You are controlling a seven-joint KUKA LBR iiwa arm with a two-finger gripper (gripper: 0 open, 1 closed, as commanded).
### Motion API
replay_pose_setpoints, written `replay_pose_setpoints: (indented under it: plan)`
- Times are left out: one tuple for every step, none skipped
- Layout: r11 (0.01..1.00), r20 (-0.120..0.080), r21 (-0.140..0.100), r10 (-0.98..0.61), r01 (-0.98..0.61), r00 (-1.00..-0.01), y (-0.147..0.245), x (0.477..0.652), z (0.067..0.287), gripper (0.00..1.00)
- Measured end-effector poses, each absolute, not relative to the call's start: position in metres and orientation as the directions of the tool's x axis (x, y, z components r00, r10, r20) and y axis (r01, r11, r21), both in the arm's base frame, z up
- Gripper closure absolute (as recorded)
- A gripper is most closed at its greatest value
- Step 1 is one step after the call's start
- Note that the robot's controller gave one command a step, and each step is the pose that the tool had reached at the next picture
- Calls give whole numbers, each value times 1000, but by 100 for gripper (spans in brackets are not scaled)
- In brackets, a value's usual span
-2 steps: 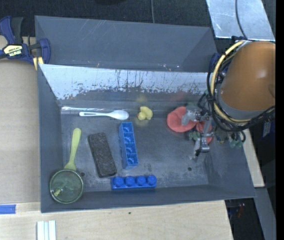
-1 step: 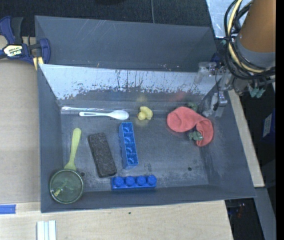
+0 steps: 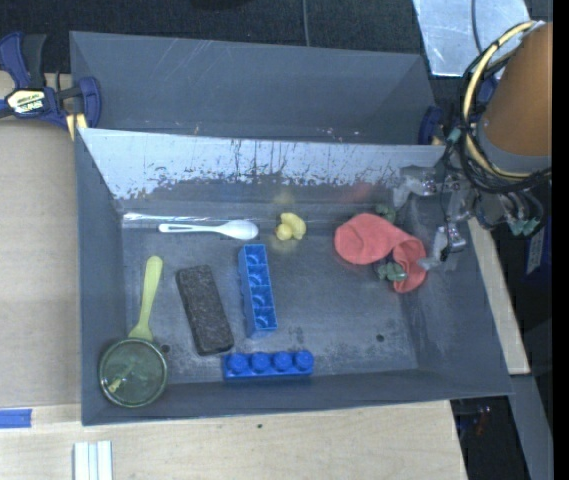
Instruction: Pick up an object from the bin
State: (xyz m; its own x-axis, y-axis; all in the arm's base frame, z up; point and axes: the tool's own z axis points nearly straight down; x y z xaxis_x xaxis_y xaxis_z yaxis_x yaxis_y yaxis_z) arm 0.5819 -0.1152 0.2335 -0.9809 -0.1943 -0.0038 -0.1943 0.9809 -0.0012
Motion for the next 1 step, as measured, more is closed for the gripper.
replay_pose_setpoints:
  plan:
    - [996,-27,-5,-86,-86,-996,-97,616,202,0]
